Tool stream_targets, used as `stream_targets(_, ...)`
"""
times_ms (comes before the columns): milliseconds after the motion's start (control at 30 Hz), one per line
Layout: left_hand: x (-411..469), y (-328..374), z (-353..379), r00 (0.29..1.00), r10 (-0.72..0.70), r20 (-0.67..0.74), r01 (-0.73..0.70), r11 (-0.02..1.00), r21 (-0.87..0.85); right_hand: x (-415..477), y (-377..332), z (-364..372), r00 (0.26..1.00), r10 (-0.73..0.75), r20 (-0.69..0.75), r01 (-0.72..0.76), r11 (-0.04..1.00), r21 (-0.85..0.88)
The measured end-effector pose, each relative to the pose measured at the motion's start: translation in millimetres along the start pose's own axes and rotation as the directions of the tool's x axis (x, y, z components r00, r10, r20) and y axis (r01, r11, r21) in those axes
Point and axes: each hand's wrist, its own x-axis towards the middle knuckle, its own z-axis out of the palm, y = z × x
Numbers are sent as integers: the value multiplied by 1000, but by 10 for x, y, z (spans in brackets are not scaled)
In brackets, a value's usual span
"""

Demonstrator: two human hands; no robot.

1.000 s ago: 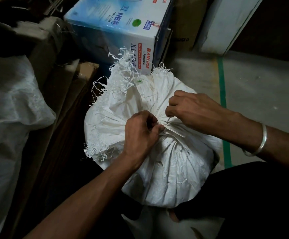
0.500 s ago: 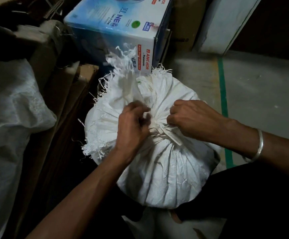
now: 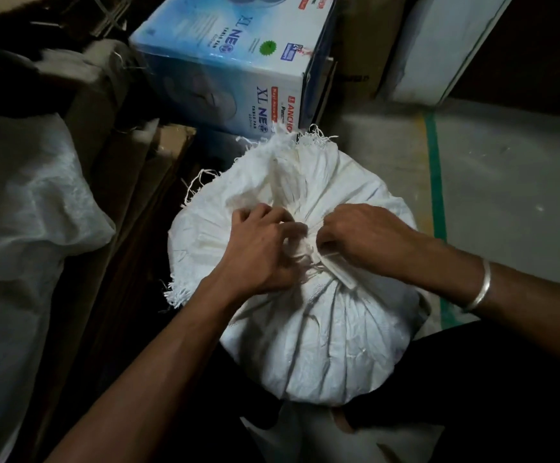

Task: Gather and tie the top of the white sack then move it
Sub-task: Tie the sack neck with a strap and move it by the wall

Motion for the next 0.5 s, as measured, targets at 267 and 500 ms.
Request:
stream_targets(267, 188, -114, -108, 997, 50, -64, -55, 995, -81, 117, 275, -225, 994, 81, 68, -93, 976, 195)
stream_targets(500, 271, -178, -64, 991, 43, -127, -72, 969, -237, 197, 282, -191, 984, 170, -54, -158, 972, 177)
